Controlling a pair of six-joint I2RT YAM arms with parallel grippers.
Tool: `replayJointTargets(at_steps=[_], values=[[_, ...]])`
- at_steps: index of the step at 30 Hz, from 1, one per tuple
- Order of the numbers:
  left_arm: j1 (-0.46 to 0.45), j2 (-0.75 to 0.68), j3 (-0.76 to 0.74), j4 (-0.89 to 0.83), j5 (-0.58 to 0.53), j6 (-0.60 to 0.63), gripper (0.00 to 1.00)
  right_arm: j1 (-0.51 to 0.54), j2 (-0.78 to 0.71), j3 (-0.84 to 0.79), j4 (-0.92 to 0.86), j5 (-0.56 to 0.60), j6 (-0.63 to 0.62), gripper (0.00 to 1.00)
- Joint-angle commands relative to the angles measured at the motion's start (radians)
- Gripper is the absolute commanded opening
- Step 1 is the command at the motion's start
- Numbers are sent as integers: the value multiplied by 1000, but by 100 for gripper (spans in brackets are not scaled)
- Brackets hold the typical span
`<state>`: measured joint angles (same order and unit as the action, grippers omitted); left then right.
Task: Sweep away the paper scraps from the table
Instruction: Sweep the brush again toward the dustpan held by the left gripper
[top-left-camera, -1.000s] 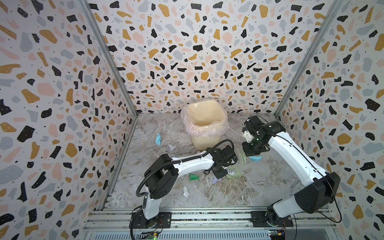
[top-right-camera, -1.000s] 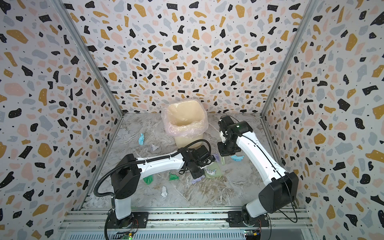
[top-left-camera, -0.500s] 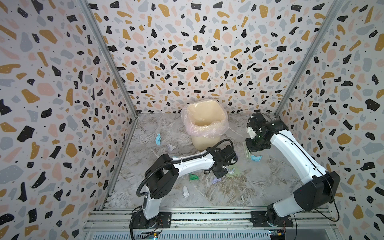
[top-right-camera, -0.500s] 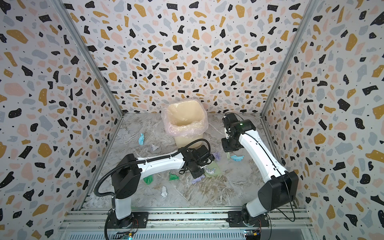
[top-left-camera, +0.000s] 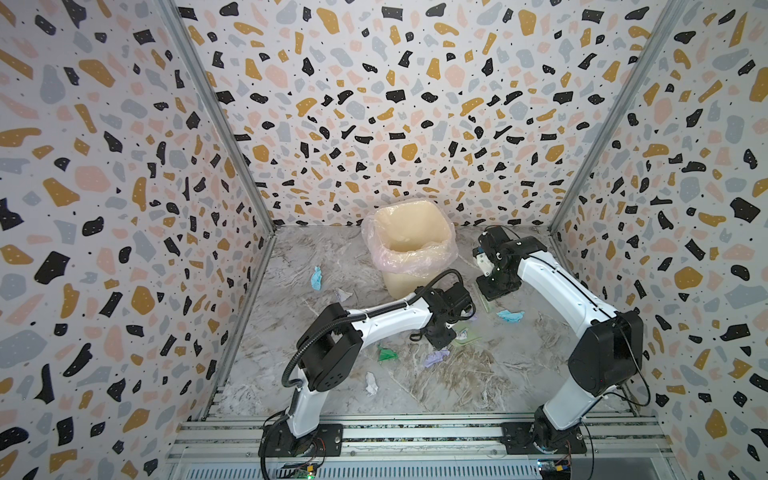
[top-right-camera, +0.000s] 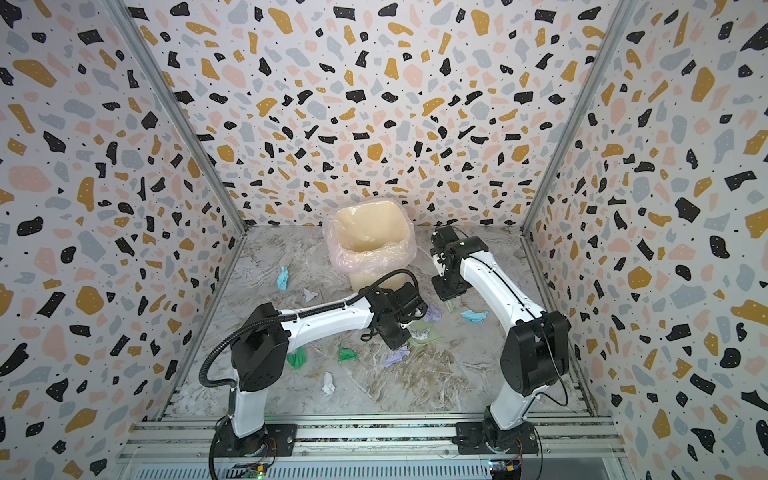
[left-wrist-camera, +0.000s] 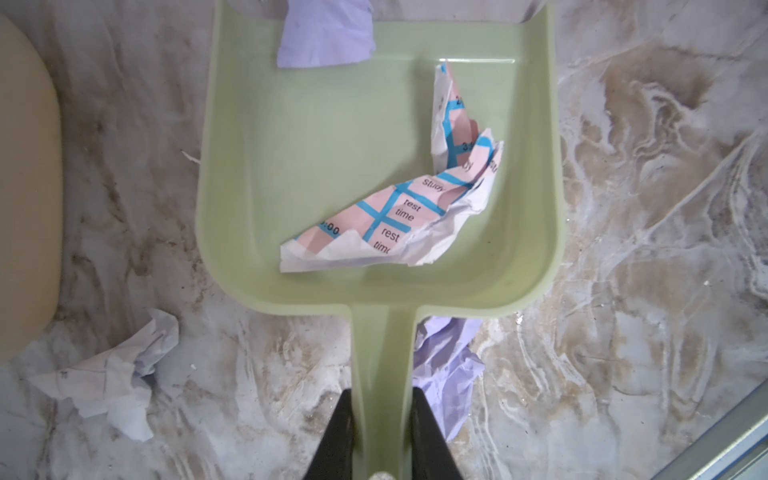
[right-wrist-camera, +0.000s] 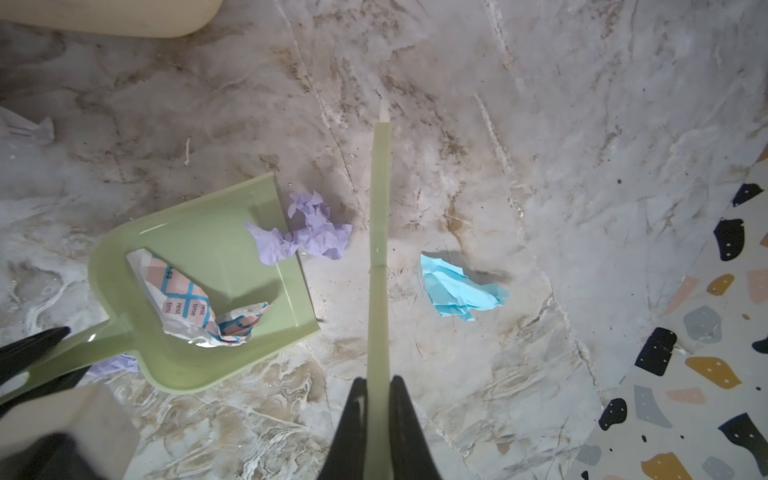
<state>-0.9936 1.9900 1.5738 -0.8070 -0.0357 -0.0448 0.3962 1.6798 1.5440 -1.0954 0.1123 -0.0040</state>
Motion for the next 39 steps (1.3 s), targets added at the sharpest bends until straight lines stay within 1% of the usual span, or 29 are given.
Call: replayJointTargets(at_steps=[1, 7, 14, 16, 19, 20, 23, 29, 33, 39], values=[[6, 7, 12, -17, 4, -11, 0, 27, -12, -7, -5, -34, -37, 0], [10, 13, 5, -6, 3, -9, 0, 80, -23, -21, -26, -97, -38, 0], [10, 0, -25, 20, -9, -4, 0, 126, -61, 4, -58, -159, -16, 0], [10, -9, -43, 39, -16, -5, 0, 133, -73, 11, -69, -157, -6, 0], [10, -19, -61, 60, -21, -9, 0, 128, -89, 26, -85, -99, 19, 0], [9, -23, -66, 66, -23, -10, 0, 122, -92, 32, -92, -75, 29, 0], [9, -45, -86, 99, -28, -12, 0, 94, -111, 42, -87, -54, 49, 0], [9, -124, -143, 186, -52, -23, 0, 38, -171, 51, -56, -66, 82, 0], [10, -184, -182, 235, -65, -32, 0, -17, -226, 45, -26, -98, 104, 0], [4, -275, -232, 262, -72, -44, 0, -90, -299, 32, 8, -161, 125, 0]])
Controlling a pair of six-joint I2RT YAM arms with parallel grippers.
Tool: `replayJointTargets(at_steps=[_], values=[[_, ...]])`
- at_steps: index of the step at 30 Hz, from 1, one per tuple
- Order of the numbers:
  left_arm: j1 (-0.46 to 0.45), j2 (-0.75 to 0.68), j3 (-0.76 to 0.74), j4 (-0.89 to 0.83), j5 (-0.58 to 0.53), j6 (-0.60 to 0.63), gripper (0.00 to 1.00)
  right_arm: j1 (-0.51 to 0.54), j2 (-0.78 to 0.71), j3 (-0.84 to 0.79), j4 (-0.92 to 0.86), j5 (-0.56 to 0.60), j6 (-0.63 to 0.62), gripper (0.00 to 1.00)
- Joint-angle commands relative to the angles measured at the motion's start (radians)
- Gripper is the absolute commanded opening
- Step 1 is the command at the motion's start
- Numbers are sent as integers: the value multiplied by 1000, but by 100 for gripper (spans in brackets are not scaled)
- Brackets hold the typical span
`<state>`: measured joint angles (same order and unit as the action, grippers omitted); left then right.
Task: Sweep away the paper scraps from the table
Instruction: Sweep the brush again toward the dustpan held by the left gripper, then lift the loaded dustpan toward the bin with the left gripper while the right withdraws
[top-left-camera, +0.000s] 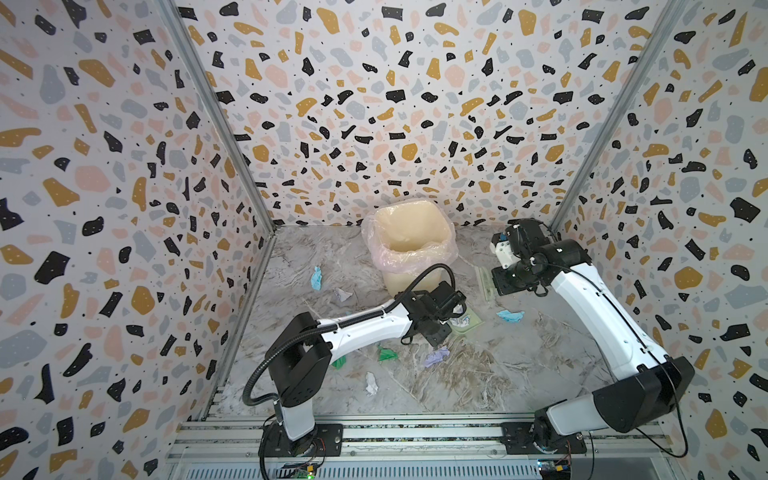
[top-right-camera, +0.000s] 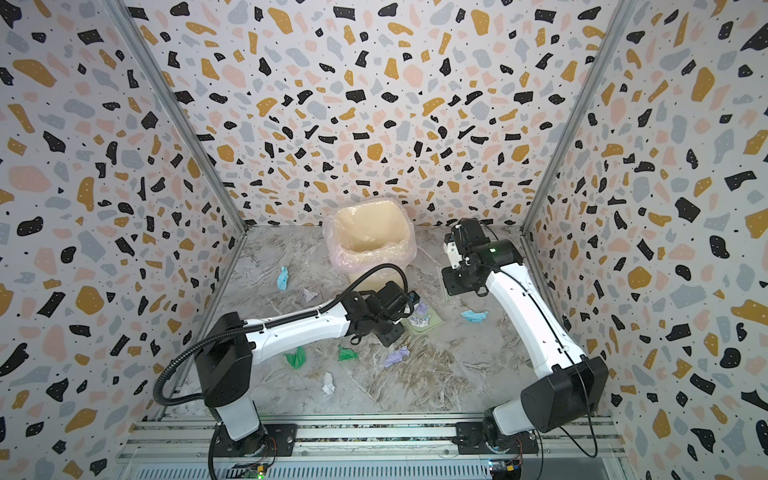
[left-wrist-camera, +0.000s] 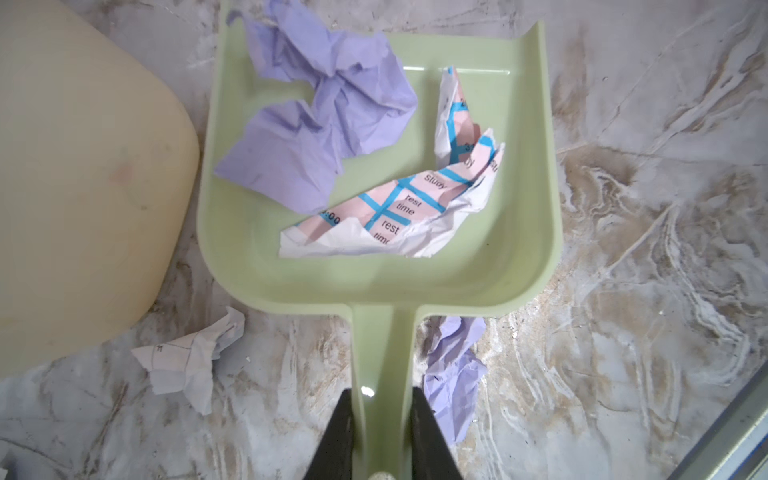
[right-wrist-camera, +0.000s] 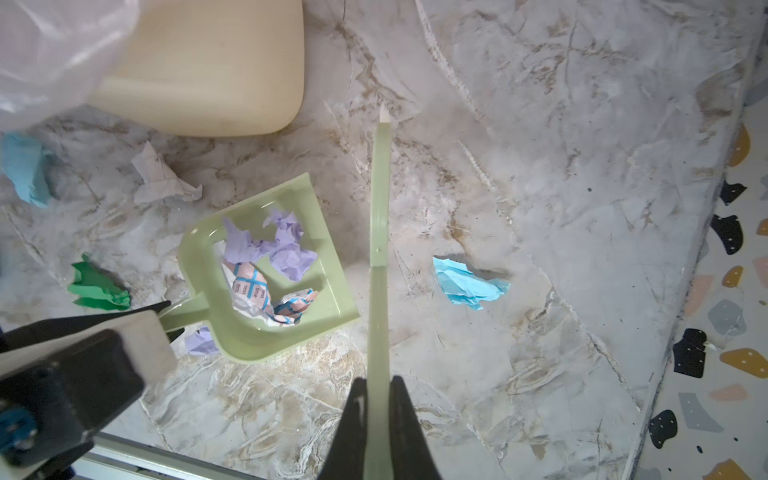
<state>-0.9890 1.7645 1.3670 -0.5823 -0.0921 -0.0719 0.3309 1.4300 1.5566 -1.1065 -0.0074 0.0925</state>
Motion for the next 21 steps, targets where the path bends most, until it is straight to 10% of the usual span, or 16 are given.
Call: replayJointTargets(at_steps=[1, 21], values=[[-4, -67, -34, 38, -17, -20, 0, -35, -61, 11, 25, -52, 31, 0], [-68, -426, -14, -263, -174, -177, 0, -89, -295, -270, 159, -230, 135, 0]])
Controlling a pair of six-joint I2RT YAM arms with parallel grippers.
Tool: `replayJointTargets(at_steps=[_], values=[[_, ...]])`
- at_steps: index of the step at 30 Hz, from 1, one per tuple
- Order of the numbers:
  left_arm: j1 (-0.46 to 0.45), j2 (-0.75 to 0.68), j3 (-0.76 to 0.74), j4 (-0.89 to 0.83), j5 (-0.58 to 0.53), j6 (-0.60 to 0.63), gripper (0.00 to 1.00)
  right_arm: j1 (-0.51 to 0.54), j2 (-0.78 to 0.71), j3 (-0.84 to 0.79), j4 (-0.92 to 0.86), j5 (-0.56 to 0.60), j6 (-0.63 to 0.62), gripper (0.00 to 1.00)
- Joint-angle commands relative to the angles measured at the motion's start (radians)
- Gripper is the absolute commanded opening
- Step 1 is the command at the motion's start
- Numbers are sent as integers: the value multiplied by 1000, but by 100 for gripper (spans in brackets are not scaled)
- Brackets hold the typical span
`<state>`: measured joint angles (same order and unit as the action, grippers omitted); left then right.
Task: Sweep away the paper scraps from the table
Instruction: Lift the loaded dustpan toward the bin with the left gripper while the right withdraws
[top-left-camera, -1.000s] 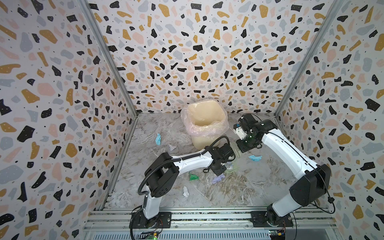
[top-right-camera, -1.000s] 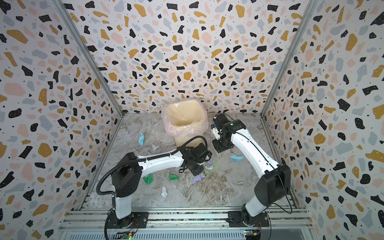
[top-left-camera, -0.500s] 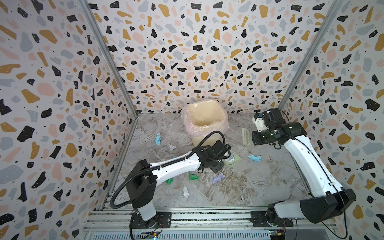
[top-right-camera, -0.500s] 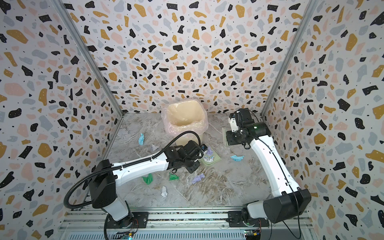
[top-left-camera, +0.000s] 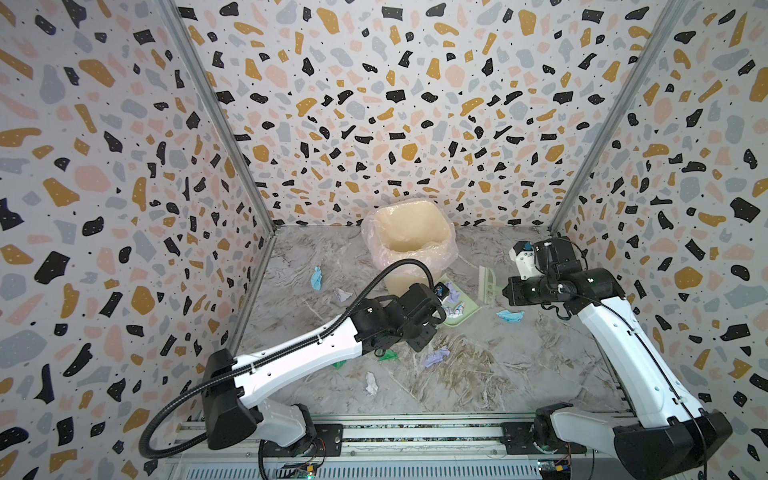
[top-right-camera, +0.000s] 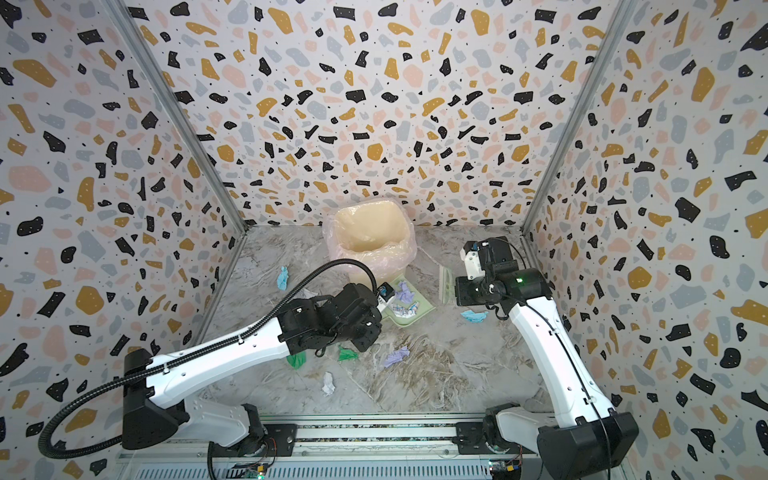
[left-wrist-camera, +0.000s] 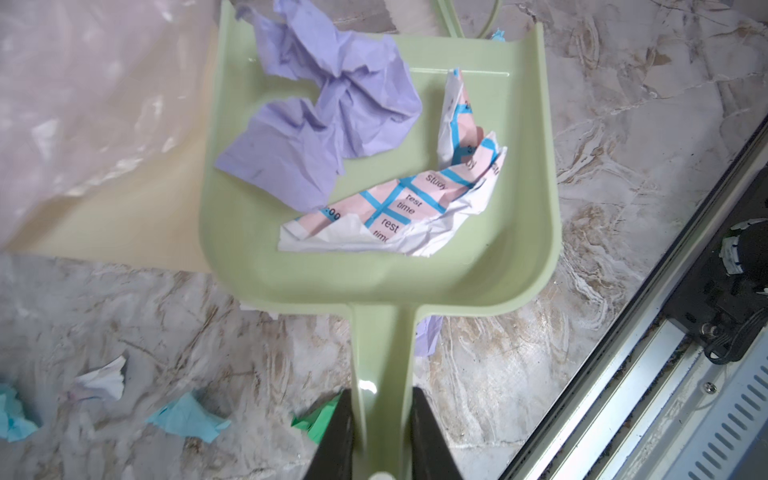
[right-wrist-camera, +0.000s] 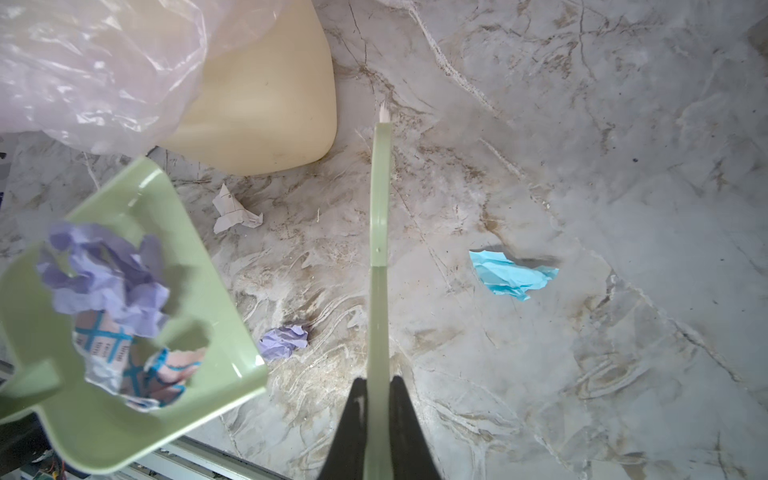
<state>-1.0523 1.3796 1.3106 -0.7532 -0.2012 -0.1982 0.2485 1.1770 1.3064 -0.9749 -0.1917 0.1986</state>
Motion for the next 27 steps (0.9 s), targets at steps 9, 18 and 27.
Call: replayJointTargets(at_steps=[9, 18, 27], values=[[-4, -122, 142, -233, -159, -106, 0, -23, -102, -59, 12, -85, 37, 0], [76, -108, 267, -338, -241, -100, 0, -25, -110, -38, 9, -133, 60, 0], [335, -51, 384, -351, -208, -18, 0, -25, -162, -78, 2, -172, 93, 0]])
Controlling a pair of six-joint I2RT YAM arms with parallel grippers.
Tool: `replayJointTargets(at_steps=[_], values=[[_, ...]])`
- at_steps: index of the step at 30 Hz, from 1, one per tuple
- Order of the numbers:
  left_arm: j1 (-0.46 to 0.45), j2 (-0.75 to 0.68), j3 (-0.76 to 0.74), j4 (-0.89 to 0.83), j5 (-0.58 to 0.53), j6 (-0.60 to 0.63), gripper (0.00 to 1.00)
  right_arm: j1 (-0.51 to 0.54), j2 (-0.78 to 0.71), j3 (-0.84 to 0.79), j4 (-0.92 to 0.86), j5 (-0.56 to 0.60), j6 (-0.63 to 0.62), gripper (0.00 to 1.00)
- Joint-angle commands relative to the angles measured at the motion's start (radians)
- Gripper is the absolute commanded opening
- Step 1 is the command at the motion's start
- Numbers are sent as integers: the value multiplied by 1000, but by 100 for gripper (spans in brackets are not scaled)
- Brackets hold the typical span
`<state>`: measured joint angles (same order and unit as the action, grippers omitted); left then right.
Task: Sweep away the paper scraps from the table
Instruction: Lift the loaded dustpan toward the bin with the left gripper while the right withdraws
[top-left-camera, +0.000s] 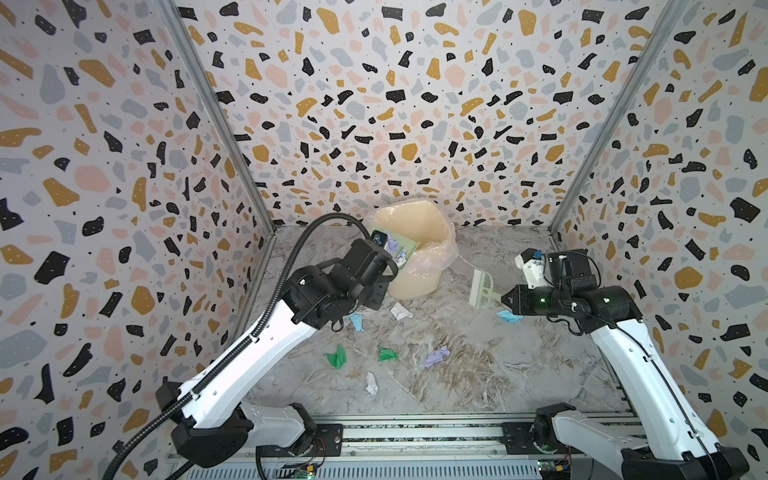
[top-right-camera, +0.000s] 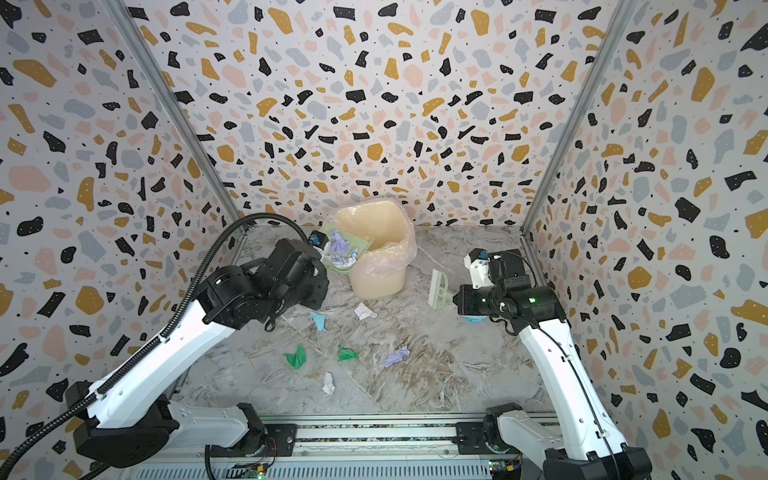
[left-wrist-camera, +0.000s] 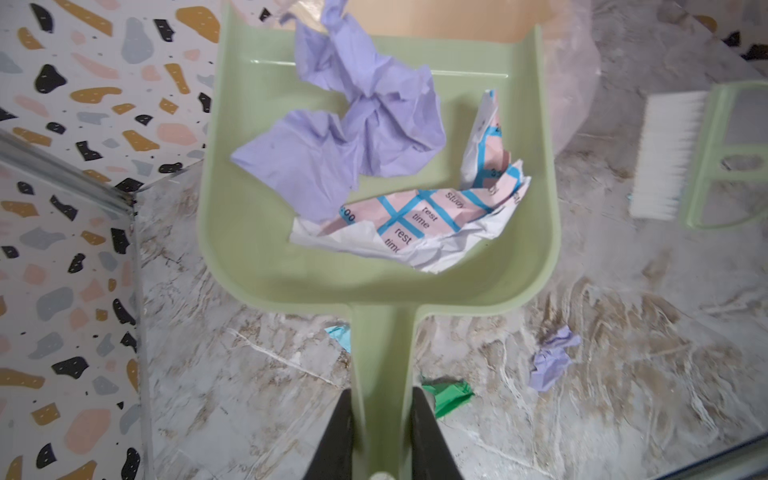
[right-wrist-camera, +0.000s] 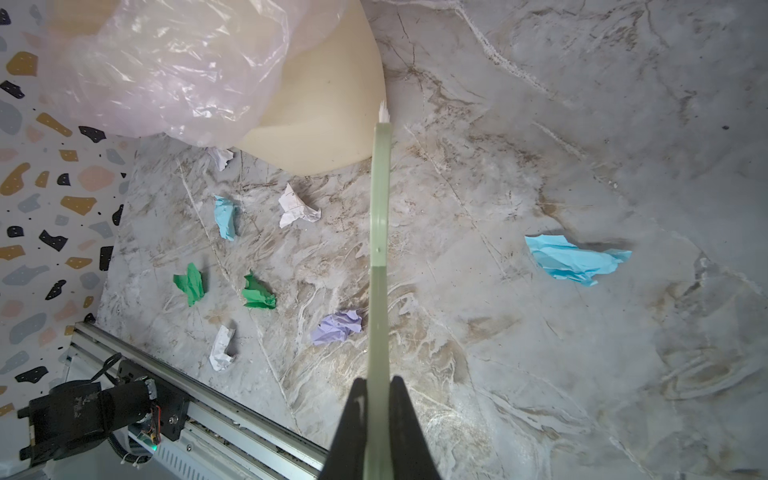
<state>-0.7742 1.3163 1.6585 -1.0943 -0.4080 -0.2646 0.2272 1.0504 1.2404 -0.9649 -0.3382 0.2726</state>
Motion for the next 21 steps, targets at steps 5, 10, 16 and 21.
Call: replayJointTargets(at_steps=[5, 10, 16, 21], values=[[134, 57, 48, 13, -23, 97, 0, -3, -41, -16, -18, -38, 17, 0], [162, 146, 116, 12, -82, 169, 0, -3, -39, -18, -25, -52, 1, 0], [164, 263, 262, -9, -146, 262, 0, -5, -15, -24, -23, -72, -31, 0], [157, 335, 301, -15, -198, 347, 0, -13, 9, -8, -21, -91, -54, 0]])
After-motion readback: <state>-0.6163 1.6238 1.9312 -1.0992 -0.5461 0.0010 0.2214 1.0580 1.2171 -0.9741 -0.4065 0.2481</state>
